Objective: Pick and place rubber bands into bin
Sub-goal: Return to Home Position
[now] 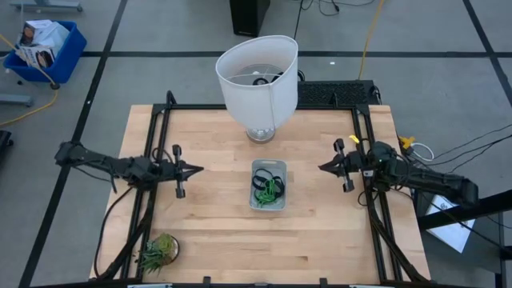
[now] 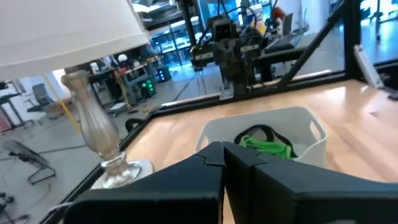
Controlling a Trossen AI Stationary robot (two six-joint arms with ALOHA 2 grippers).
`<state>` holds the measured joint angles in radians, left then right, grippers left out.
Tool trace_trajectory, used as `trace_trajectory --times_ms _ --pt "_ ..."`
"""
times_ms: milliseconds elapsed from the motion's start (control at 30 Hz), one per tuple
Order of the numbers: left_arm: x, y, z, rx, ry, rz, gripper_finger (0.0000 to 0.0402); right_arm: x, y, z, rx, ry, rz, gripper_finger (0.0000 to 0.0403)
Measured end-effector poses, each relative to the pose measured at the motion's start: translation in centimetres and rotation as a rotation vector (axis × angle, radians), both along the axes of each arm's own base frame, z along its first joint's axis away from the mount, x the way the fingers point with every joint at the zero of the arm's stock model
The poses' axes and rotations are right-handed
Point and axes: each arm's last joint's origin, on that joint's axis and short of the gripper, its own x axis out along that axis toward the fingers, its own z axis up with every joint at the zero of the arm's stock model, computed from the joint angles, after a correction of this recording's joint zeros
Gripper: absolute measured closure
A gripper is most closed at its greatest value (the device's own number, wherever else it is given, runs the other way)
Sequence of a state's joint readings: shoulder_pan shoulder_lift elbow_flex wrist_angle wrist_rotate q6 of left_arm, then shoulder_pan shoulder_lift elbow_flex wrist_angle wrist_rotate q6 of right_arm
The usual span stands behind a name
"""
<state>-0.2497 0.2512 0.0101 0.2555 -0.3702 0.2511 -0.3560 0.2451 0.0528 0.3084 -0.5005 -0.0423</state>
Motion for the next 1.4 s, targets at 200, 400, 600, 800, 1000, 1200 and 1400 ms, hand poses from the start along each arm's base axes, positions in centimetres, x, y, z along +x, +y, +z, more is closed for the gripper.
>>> trace_trajectory --times_ms 200,400,600,800,1000,1200,1400 --pt "0.1 0.2 0.0 -0.024 -0.004 -0.066 0.0401 0.0 -0.3 -0.4 0.04 0.028 -0.026 0.0403" --pt "0.2 0.5 -0.4 -0.055 0.036 -0.054 0.0401 0.0 -0.3 -0.5 0.064 0.044 -0.025 0.0403" --pt "0.2 0.7 -0.7 -0.096 0.061 -0.038 0.0401 0.1 -0.4 -1.2 0.1 0.12 -0.028 0.0403" --pt "0.1 0.7 -1.7 -0.154 0.162 -0.028 0.0401 0.2 -0.4 -1.6 0.113 0.16 -0.03 0.0403" --pt "0.0 0.5 -1.8 -0.16 0.17 -0.043 0.0401 0.3 -0.4 -1.7 0.107 0.159 -0.03 0.0403" --pt "0.0 0.4 -1.7 -0.16 0.159 -0.052 0.0401 0.3 -0.5 -1.6 0.106 0.153 -0.059 0.0403" --pt "0.0 0.4 -1.8 -0.2 0.17 -0.046 0.0387 0.3 -0.8 -1.6 0.106 0.155 -0.137 0.0403"
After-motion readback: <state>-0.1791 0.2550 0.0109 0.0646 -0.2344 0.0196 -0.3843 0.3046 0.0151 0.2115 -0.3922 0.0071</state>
